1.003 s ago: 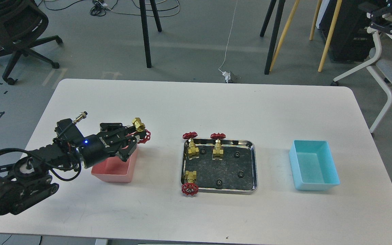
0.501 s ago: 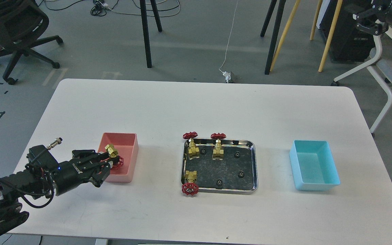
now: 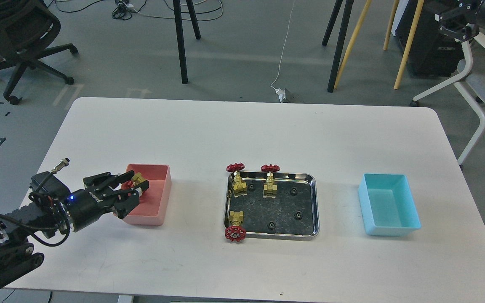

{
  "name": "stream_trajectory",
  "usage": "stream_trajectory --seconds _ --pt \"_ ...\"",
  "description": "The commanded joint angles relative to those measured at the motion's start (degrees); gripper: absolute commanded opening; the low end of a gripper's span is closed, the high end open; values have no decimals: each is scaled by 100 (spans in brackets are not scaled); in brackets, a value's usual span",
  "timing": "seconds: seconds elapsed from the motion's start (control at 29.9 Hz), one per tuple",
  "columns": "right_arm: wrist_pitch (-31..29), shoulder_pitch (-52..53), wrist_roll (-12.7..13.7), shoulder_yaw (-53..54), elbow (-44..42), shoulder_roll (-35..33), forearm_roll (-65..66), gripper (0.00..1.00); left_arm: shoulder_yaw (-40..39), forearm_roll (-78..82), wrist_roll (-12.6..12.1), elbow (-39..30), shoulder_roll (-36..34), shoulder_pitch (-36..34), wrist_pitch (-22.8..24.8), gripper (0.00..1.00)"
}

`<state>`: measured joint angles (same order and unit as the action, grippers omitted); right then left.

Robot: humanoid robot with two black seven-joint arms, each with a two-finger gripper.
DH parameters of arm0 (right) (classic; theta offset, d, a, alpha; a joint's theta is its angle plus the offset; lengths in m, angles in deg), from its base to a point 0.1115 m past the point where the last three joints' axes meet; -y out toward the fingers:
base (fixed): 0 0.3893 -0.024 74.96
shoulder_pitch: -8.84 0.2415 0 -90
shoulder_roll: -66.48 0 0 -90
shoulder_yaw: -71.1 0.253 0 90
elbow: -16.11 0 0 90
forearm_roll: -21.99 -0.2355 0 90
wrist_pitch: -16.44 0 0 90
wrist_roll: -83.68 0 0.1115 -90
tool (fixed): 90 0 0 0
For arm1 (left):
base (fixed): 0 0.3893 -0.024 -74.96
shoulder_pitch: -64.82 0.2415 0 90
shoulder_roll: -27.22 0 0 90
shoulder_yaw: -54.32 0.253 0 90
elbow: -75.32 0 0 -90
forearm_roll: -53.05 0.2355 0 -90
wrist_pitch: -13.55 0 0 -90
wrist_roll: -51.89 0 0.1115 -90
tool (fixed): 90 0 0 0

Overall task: Place valve in pink box and gear in blue box
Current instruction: 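Release the valve into the pink box and lift the left gripper, then withdraw the left arm and reach the right gripper toward the tray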

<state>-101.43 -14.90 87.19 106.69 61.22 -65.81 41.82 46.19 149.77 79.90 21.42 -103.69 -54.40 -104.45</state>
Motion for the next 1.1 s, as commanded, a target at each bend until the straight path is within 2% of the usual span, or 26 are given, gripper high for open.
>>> stream_trajectory --seconds 0.0,0.17,0.3,0.47,0.67,0.77,0.87,1.07 --pt "-13 -17 9 -8 42 -34 4 99 -267 -189 0 -24 56 -13 0 88" --pt "-13 -17 18 -60 94 1 459 99 -400 -426 0 -50 92 -57 0 92" --pt "-13 -8 9 -219 401 98 1066 99 -610 -1215 0 -173 48 -452 0 92" --pt "-13 -17 0 -412 946 273 2137 99 -1488 -2876 0 -217 -101 -1172 0 92" --pt "-13 -26 -35 -973 1579 642 3658 99 -2464 -5028 0 159 -628 -2279 3322 91" --pt "-13 -43 -44 -1483 2018 801 4212 99 -2728 -5891 0 511 -874 -2684 4449 92" --pt "-13 -35 -53 -2133 2519 959 4801 99 -2861 -6367 0 635 -1120 -3027 4996 92" --pt "-13 159 -246 -3161 2845 1574 5829 99 -2878 -6430 0 951 -1402 -3686 5111 92"
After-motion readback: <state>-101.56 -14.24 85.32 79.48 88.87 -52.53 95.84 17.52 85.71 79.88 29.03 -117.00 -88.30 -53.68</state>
